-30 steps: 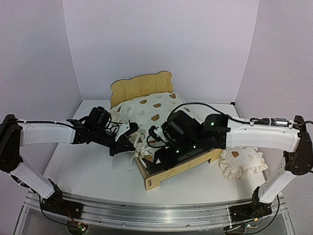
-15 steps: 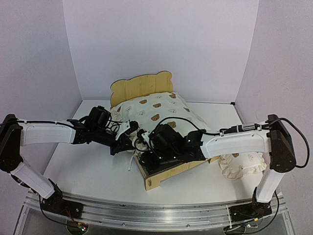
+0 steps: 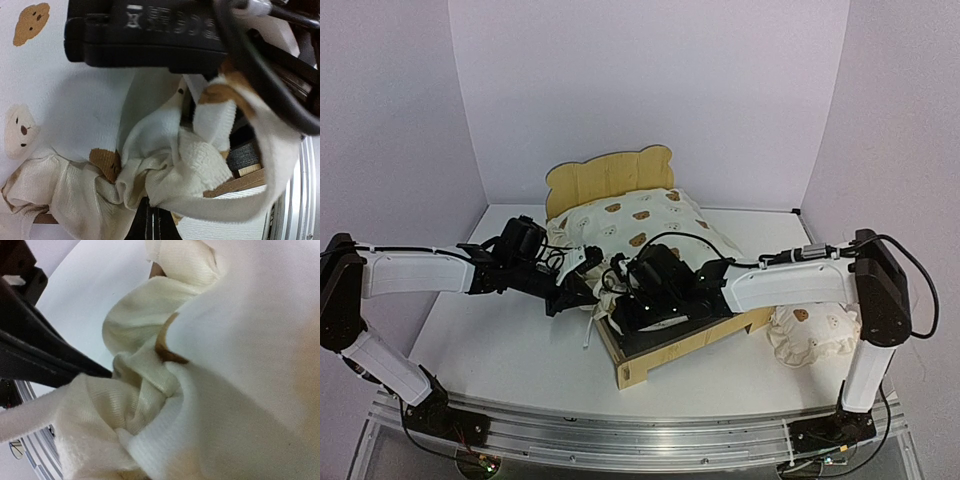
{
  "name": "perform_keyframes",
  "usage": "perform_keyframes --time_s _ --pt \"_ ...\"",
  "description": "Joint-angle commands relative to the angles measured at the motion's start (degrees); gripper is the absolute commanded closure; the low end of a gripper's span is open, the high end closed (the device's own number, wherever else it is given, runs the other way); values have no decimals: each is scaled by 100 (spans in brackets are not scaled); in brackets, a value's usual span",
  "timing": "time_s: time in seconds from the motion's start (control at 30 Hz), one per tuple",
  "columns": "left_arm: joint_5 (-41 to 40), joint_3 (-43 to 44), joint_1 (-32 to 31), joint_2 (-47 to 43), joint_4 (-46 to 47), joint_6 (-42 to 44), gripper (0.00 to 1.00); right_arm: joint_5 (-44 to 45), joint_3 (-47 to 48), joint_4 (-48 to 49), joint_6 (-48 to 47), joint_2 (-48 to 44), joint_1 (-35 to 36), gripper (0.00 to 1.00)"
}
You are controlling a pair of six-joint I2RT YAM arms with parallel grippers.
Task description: Set up the pet bed
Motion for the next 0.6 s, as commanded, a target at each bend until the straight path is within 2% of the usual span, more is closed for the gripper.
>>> perform_keyframes --time_s 0.0,0.2,0.27,0.4,0.57 --pt "-53 36 27 26 -89 124 100 -296 -120 171 423 65 -272 100" --pt "-169 -102 27 -62 -508 519 100 -1596 -225 135 601 232 -368 100" --pt "-197 -144 23 -89 -526 582 100 -1709 -286 72 628 219 -365 99" --pt "-258 -198 23 -31 -485 595 100 -1291 -244 -171 481 228 -371 92" --pt "-341 -315 35 -21 -463 649 100 -830 412 -1032 68 602 -366 82"
